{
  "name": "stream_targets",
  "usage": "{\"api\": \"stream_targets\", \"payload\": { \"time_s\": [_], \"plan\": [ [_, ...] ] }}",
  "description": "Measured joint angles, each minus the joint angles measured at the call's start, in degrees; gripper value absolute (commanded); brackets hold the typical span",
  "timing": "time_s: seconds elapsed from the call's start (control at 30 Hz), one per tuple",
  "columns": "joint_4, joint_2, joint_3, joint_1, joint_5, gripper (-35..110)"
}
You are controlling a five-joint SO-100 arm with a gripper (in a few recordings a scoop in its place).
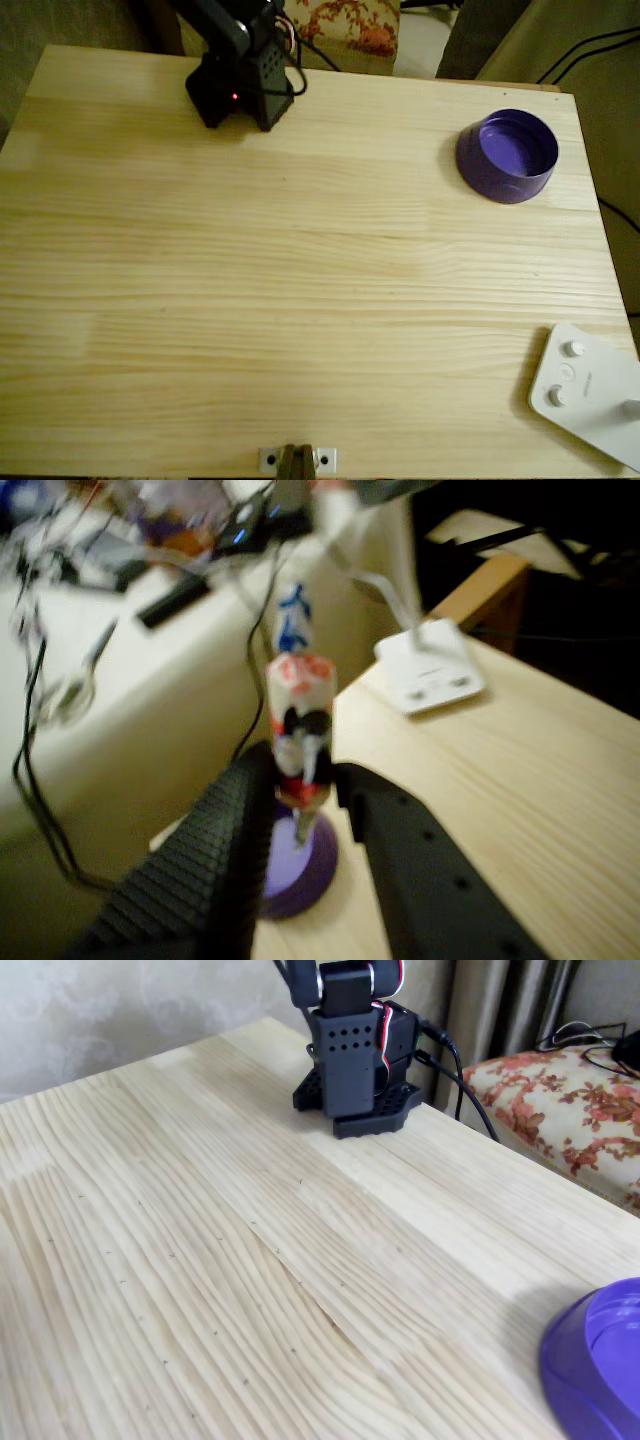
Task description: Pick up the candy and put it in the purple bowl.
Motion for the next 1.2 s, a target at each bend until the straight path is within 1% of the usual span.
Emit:
{"api": "stream_targets", "payload": {
  "time_s": [0.13, 0.33, 0.57, 0.73, 1.07, 1.2],
  "plan": [
    [-1.23, -5.98, -0.09, -4.83, -2.29, 4],
    [-2.55, -15.21, -3.87, -11.25, -2.64, 4],
    [-2.55, -26.98, -7.12, -15.91, -5.8, 4],
    [-2.64, -37.53, -11.07, -17.05, -8.44, 4],
    [-2.64, -58.27, -22.68, -16.79, -10.55, 4],
    [-2.55, -63.98, -25.66, -17.49, -11.69, 4]
  ]
}}
